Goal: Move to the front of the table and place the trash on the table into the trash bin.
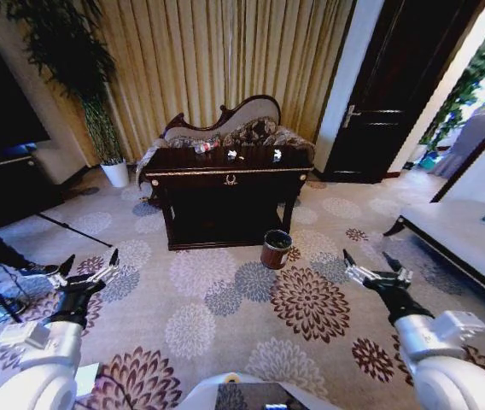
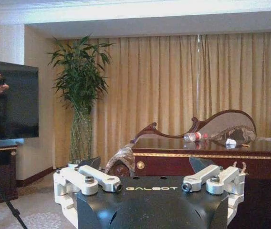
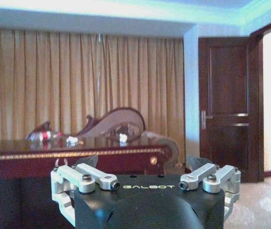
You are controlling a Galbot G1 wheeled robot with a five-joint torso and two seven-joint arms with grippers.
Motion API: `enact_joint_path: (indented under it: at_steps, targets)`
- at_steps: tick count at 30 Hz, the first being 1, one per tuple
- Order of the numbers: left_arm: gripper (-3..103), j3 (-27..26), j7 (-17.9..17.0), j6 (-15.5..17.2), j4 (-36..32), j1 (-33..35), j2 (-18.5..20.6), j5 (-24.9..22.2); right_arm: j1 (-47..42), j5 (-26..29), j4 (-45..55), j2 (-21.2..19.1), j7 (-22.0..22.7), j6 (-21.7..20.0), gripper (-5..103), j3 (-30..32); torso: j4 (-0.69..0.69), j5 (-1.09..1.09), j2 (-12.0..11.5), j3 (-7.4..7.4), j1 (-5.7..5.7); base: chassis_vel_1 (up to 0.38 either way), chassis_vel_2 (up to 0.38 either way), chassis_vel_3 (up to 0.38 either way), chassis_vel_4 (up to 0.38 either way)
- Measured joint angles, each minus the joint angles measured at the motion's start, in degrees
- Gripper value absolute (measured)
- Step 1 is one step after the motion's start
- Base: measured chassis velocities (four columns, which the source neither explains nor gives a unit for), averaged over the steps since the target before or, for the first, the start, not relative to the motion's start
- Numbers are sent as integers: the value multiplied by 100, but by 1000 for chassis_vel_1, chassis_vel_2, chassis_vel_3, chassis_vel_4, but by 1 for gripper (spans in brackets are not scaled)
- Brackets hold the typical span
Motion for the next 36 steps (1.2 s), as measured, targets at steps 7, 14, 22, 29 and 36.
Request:
enact_joint_path:
  at_steps: [7,14,22,29,36]
  targets:
    - [100,-28,268,-12,-6,75,-86,-23,-68,78,-49,16,-374,70,100,-74,0,0,0,0,0,0,0,0,0]
    - [100,-26,367,-27,-3,59,-67,-145,-128,157,-57,-8,-1237,46,100,-96,0,0,0,0,0,0,0,0,0]
    - [100,-31,395,-9,17,91,-85,-144,-70,191,-100,-2,-1253,-102,100,-94,0,0,0,0,0,0,0,0,0]
    - [100,-23,405,-8,49,84,-108,-133,-61,186,-122,9,-1245,-107,100,-64,0,0,0,0,0,0,0,0,0]
    - [100,-29,405,-13,80,79,-115,-124,-52,168,-136,4,-1235,-103,100,-72,-1,0,1,0,0,-24,16,16,-15]
